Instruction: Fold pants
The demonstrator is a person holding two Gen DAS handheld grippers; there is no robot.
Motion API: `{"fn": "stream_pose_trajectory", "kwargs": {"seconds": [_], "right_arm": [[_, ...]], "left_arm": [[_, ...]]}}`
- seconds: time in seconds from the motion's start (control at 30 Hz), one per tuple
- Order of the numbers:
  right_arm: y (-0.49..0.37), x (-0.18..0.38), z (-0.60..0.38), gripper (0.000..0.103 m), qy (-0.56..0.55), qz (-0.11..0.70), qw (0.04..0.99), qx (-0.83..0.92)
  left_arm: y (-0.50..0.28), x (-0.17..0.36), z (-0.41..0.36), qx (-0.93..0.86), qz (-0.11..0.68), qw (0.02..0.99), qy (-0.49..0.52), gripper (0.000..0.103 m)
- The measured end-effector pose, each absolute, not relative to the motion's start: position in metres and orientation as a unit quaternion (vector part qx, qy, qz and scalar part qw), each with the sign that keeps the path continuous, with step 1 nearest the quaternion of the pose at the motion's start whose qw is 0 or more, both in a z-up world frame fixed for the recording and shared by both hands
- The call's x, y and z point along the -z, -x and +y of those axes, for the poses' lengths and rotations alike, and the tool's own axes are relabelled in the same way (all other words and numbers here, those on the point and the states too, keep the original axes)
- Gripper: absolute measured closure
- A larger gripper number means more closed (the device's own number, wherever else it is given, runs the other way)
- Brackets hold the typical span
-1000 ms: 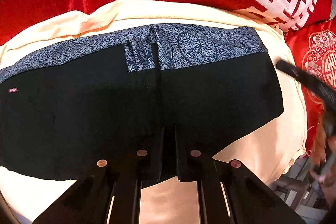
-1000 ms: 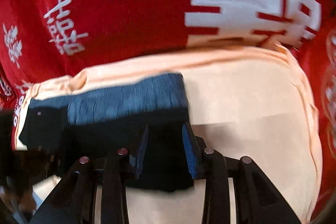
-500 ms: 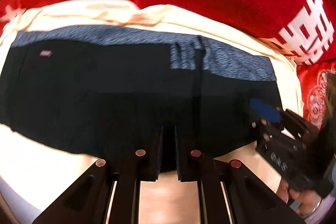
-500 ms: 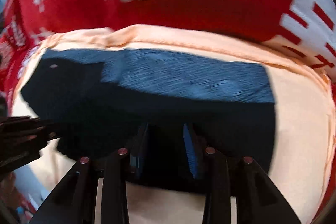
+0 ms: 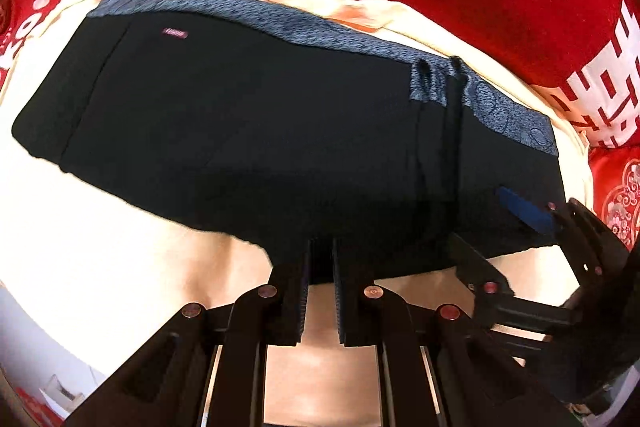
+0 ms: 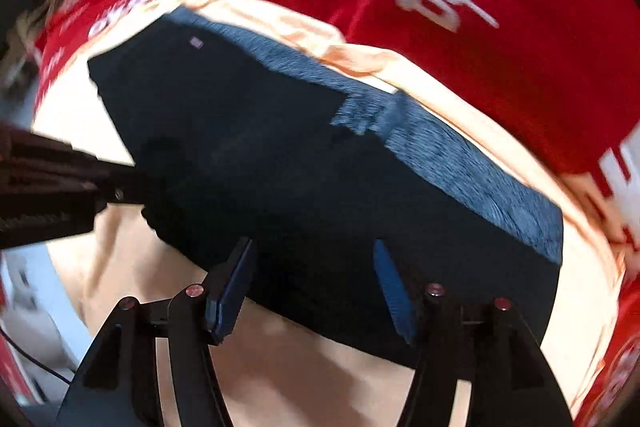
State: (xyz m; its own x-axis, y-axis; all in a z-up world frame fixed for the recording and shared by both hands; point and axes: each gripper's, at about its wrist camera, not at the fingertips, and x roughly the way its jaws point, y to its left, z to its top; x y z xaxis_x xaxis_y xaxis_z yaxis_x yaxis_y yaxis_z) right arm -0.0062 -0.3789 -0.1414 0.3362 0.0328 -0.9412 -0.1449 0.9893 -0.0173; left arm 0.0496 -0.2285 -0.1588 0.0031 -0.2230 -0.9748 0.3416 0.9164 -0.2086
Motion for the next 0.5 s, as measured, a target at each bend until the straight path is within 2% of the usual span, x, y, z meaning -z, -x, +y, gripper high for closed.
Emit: {"fn": "stream_pose_trajectory", "kwargs": {"seconds": [0.07, 0.13, 0.17, 0.2, 0.47, 0.5], "right_arm": [[0.002, 0.147, -0.375, 0.04, 0.053, 0.583, 0.809, -0.054], [-0.004, 0.149, -0.381, 0.06, 0.008, 0.598, 0.8, -0.057], [-0.005, 0.149, -0.381, 0.065, -0.003, 0.599, 0.799, -0.054], [-0.008, 0.147, -0.382, 0.081, -0.01, 0.599, 0.8, -0.047], [-0.011, 0.139, -0.385, 0.081, -0.049, 0.606, 0.793, -0.026], [-0.011, 0.139, -0.384, 0.078, -0.041, 0.605, 0.795, -0.021]], "left_arm": [[-0.048, 0.161, -0.223, 0.196, 0.677, 0.708, -0.049, 0.091], [-0.047, 0.166, -0.22, 0.188, 0.682, 0.704, -0.058, 0.091], [-0.047, 0.167, -0.217, 0.187, 0.684, 0.702, -0.059, 0.091], [-0.047, 0.167, -0.214, 0.189, 0.683, 0.703, -0.057, 0.091], [-0.055, 0.165, -0.197, 0.192, 0.683, 0.703, -0.046, 0.09], [-0.056, 0.165, -0.195, 0.191, 0.683, 0.703, -0.045, 0.067]]}}
